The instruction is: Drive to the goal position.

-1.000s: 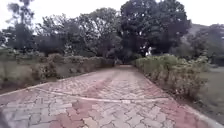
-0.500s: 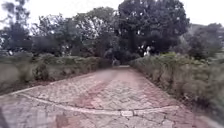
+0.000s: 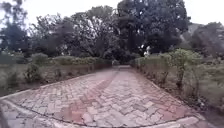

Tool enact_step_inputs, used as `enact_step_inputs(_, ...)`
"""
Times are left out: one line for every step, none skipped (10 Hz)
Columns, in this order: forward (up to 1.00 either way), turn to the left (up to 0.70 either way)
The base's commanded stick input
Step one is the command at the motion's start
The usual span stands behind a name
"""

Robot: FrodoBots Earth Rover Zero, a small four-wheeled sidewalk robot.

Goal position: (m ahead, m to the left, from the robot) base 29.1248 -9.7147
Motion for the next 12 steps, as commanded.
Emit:
enact_step_inputs(0.7,0.0)
enact_step_inputs(0.7,0.0)
enact_step_inputs(0.7,0.0)
enact_step_inputs(0.7,0.0)
enact_step_inputs(0.7,0.0)
enact_step_inputs(0.7,0.0)
enact_step_inputs(0.7,0.0)
enact_step_inputs(0.7,0.0)
enact_step_inputs(0.7,0.0)
enact_step_inputs(0.7,0.0)
enact_step_inputs(0.7,0.0)
enact_step_inputs(0.7,0.0)
